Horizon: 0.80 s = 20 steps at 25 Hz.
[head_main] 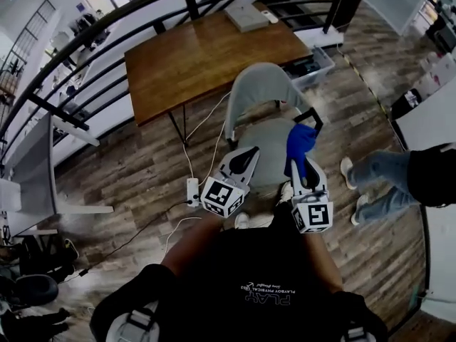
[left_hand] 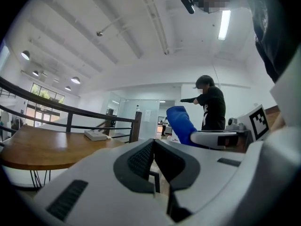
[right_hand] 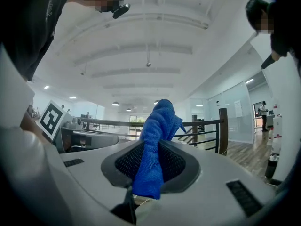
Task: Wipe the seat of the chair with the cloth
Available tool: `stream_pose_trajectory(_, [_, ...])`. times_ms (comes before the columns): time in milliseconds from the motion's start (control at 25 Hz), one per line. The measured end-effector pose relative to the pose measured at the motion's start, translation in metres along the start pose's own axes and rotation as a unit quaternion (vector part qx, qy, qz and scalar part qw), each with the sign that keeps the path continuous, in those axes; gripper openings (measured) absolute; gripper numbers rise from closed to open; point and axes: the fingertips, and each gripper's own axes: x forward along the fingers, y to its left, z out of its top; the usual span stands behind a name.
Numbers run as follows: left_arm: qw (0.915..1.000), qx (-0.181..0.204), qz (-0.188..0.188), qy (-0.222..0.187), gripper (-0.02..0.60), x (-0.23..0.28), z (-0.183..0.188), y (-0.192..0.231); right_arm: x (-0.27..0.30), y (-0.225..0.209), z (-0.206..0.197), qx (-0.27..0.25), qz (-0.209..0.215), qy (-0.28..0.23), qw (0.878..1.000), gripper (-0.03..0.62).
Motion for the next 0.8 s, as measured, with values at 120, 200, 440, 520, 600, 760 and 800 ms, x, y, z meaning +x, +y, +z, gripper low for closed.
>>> stream_pose_trajectory(120, [0.9998,0.001,0.02,0.009,0.006,0.014,-0.004,0.012,0.02,-0.012,-0.009,0.005,0.018,0.02,1.0,0.092])
stream_pose_trajectory(200, [0.9993,0.002,0.034,0.016,0.006,0.028,-0.006,0.017,0.035,-0.022,-0.012,0.012,0.037,0.023,0.999,0.092])
stream_pose_trajectory(440, [0.9957,0.007,0.087,0.032,0.006,0.075,-0.015,0.037,0.078,-0.06,-0.023,0.023,0.094,0.024,0.995,0.092])
stream_pose_trajectory(520, [0.9929,0.0,0.112,0.039,0.006,0.087,-0.023,0.045,0.089,-0.07,-0.033,0.029,0.118,0.036,0.992,0.092])
stream_pose_trajectory(600, [0.9901,-0.006,0.133,0.044,0.006,0.102,-0.03,0.054,0.104,-0.085,-0.041,0.03,0.135,0.046,0.989,0.092])
stream_pose_trajectory(760, [0.9821,-0.024,0.176,0.062,0.006,0.121,-0.046,0.074,0.135,-0.104,-0.051,0.039,0.169,0.056,0.983,0.092])
stream_pose_trajectory(800, [0.9794,-0.028,0.188,0.068,0.006,0.124,-0.051,0.077,0.142,-0.108,-0.055,0.042,0.179,0.061,0.981,0.092])
